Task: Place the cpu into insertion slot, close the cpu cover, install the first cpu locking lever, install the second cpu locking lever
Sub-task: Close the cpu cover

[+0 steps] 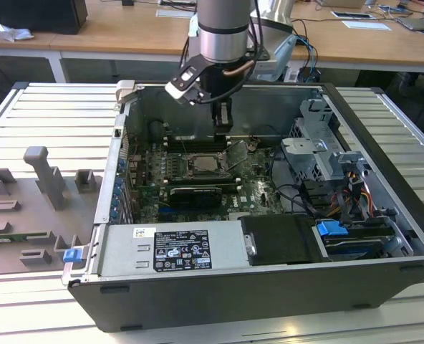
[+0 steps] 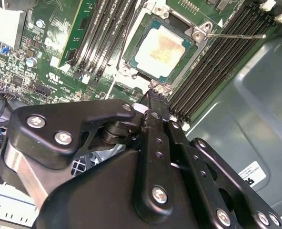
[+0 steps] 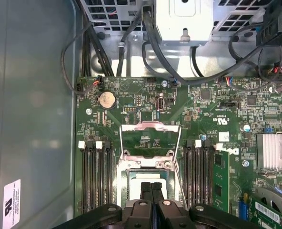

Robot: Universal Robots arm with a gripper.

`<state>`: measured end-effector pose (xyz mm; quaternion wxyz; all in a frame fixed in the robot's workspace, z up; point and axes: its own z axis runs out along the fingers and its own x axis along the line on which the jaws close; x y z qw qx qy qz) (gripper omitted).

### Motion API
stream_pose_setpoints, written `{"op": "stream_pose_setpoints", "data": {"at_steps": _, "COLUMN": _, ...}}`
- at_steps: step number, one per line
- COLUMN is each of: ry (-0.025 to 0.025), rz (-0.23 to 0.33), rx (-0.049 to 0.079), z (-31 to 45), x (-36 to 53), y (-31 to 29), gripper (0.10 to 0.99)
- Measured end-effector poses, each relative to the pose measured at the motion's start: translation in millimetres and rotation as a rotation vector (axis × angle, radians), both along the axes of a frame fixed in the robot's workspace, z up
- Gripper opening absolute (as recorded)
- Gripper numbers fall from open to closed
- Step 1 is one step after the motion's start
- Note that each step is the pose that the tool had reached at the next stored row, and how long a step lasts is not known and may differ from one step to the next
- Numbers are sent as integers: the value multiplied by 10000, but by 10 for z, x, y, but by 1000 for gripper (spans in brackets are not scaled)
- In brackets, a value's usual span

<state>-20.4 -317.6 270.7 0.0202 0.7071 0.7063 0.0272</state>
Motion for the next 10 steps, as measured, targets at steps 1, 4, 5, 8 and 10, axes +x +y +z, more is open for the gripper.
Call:
{"op": "stream_pose_setpoints", "data": {"at_steps": 1, "ry": -1, "rz": 0, "rx": 1, "z": -1, "x": 8, "y": 0, "gripper": 106}}
{"op": "stream_pose_setpoints", "data": {"at_steps": 4, "ry": 0, "rz": 0, "rx": -1, "z": -1, "x": 48, "y": 0, "gripper": 106}}
{"op": "stream_pose_setpoints", "data": {"at_steps": 5, "ry": 0, "rz": 1, "rx": 0, "z": -2, "x": 64, "y": 0, "gripper": 106}}
{"op": "stream_pose_setpoints", "data": {"at_steps": 8, "ry": 0, "rz": 0, "rx": -2, "z": -2, "x": 95, "y": 0, "gripper": 106}}
{"op": "stream_pose_setpoints", "data": {"at_steps": 10, "ry": 0, "rz": -1, "rx": -3, "z": -3, "x": 117, "y": 0, "gripper": 106}}
